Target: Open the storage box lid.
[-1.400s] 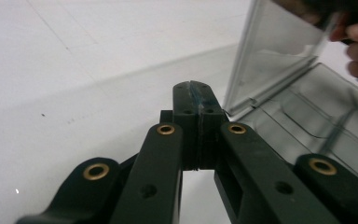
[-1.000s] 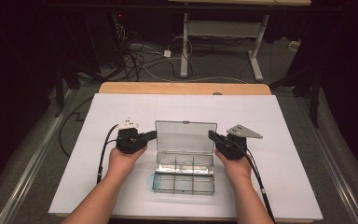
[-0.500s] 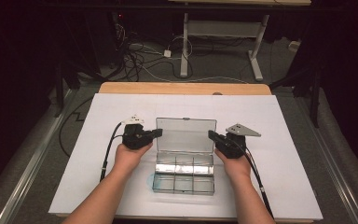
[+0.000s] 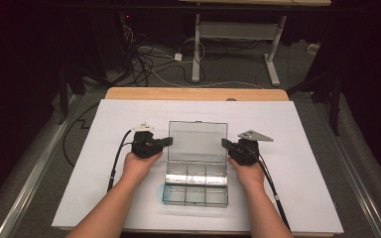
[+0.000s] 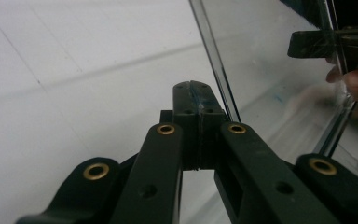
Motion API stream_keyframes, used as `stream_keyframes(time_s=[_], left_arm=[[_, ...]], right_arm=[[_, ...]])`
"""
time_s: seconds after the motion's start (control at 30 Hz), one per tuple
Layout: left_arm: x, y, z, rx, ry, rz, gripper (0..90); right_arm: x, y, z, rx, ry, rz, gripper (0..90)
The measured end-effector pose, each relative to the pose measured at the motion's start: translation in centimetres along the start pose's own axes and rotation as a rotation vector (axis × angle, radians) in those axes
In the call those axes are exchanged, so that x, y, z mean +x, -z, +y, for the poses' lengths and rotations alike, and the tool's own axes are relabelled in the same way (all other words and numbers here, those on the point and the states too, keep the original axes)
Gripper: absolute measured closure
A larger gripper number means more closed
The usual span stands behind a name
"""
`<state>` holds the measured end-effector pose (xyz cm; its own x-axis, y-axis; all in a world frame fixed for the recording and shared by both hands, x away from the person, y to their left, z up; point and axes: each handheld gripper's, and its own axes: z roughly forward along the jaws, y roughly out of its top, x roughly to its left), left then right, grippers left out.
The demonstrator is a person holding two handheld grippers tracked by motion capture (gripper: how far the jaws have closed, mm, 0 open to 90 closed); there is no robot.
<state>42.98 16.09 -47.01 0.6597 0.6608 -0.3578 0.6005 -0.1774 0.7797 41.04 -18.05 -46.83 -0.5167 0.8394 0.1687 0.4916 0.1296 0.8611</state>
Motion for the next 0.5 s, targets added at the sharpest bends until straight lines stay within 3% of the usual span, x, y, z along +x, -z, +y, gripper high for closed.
stream_keyframes(time_s=[0.17, 0.5], left_arm=[[0.28, -0.44, -0.27, 0.032, 0.002, 0.015, 87.6], [0.21, -0.97, -0.52, 0.103, 0.036, 0.052, 87.6]], right_arm=[[-0.12, -0.59, -0.03, 0.064, 0.023, -0.024, 90.0], [-0.19, -1.11, -0.14, 0.163, 0.020, -0.047, 90.0]])
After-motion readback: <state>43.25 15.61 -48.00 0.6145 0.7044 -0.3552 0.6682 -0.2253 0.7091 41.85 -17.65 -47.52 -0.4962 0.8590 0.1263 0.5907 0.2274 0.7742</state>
